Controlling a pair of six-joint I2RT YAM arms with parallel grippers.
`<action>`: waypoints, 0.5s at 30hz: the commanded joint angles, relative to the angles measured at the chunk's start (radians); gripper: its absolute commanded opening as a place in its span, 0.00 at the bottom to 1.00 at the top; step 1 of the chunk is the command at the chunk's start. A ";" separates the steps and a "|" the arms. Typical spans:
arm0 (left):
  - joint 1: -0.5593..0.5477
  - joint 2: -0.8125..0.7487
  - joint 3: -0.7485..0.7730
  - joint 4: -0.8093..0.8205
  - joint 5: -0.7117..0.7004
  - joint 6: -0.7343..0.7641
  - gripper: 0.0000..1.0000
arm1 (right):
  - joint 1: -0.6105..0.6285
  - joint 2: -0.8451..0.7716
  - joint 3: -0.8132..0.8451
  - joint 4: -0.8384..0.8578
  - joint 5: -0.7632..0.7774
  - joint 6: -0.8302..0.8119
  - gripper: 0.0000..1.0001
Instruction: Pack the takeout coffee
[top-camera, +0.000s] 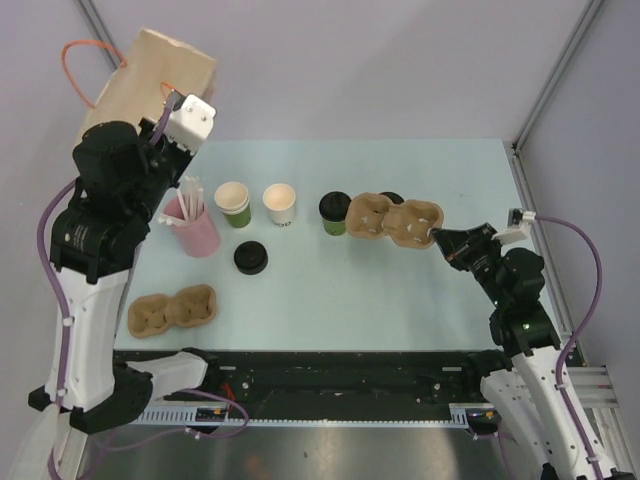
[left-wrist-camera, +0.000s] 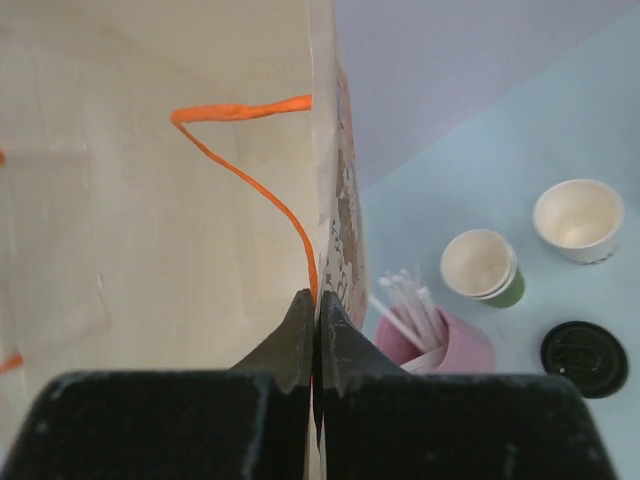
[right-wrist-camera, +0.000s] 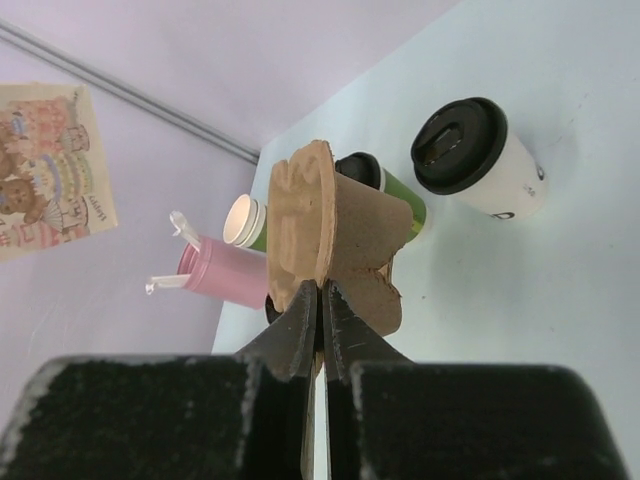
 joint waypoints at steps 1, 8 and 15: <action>-0.081 -0.121 -0.065 0.023 0.196 0.001 0.00 | -0.122 0.001 0.007 0.014 -0.169 -0.018 0.00; -0.319 -0.207 -0.363 -0.036 0.204 -0.103 0.00 | -0.379 -0.053 0.016 -0.107 -0.369 -0.042 0.00; -0.486 -0.236 -0.512 -0.139 0.382 -0.119 0.00 | -0.670 -0.062 0.016 -0.314 -0.662 -0.156 0.00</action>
